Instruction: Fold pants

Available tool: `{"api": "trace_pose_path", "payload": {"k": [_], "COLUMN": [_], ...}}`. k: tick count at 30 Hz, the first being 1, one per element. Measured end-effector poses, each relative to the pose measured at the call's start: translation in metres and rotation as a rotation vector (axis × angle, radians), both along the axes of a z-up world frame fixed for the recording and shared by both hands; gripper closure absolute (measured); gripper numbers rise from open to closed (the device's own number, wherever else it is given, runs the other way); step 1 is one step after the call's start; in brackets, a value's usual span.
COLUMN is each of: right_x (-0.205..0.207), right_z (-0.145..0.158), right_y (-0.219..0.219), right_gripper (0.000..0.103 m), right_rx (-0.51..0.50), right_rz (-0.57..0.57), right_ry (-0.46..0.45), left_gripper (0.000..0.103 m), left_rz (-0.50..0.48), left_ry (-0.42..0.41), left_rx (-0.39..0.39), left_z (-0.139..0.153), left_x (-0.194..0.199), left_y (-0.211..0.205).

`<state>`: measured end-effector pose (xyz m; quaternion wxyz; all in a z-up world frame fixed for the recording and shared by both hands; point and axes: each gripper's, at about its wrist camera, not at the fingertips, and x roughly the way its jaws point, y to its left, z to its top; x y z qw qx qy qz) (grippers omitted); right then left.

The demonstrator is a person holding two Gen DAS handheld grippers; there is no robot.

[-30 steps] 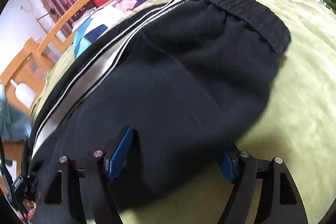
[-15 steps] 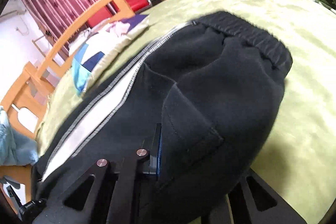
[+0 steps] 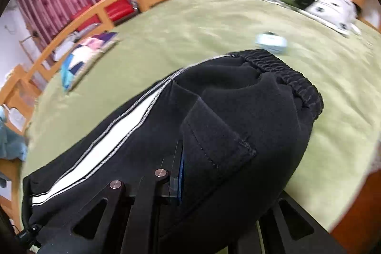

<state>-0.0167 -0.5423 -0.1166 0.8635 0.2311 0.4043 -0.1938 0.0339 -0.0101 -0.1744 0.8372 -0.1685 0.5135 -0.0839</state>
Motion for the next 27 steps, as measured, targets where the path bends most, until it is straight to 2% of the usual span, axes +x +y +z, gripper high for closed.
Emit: {"api": "trace_pose_path", "payload": {"k": [3,5,7,8,9,10,11,13,14,16,18,21,25,27], "right_x": [-0.03,-0.045,-0.067,-0.073,-0.082,-0.089,-0.094,-0.096,-0.095,-0.092,-0.085,-0.061,-0.042,-0.031], "right_z": [-0.009,-0.013,-0.011,-0.008,-0.002,0.004,0.011,0.027,0.035,0.048,0.058,0.068,0.063,0.049], "right_y": [-0.013,-0.007,0.001,0.01,0.018,0.027,0.035,0.054,0.063,0.083,0.102,0.132,0.159,0.173], "right_gripper": [0.085,0.082,0.078,0.074,0.073,0.073,0.071,0.063,0.058,0.055,0.047,0.046,0.046,0.046], "right_rx": [0.016,0.013,-0.031,-0.062,-0.098,-0.129,-0.153,-0.177,-0.18,-0.192,-0.205,-0.178,-0.1,-0.065], "right_rz": [0.007,0.035,0.031,0.027,0.022,0.021,0.027,0.051,0.071,0.121,0.148,0.199,0.234,0.268], "right_ry": [0.062,0.103,0.129,0.134,0.131,0.118,0.099,0.04,0.008,-0.05,-0.092,-0.163,-0.227,-0.228], "left_gripper": [0.084,0.076,0.075,0.067,0.062,0.052,0.048,0.044,0.043,0.043,0.043,0.043,0.043,0.043], "left_rz": [-0.032,-0.052,-0.066,-0.076,-0.083,-0.079,-0.069,-0.049,-0.042,-0.022,-0.013,0.003,-0.006,-0.021], "left_ry": [0.021,0.051,0.029,0.008,-0.013,-0.04,-0.067,-0.122,-0.134,-0.134,-0.129,-0.131,-0.104,-0.104], "left_rx": [0.05,0.035,0.028,0.031,0.043,0.068,0.093,0.162,0.195,0.247,0.268,0.305,0.354,0.397], "left_z": [0.001,0.005,0.017,0.023,0.03,0.037,0.043,0.051,0.052,0.05,0.045,0.036,0.016,0.006], "left_x": [-0.018,-0.03,-0.043,-0.055,-0.063,-0.07,-0.072,-0.071,-0.066,-0.058,-0.052,-0.044,-0.031,-0.025], "left_y": [-0.007,0.002,0.008,0.014,0.02,0.026,0.031,0.042,0.047,0.055,0.061,0.063,0.044,0.038]}}
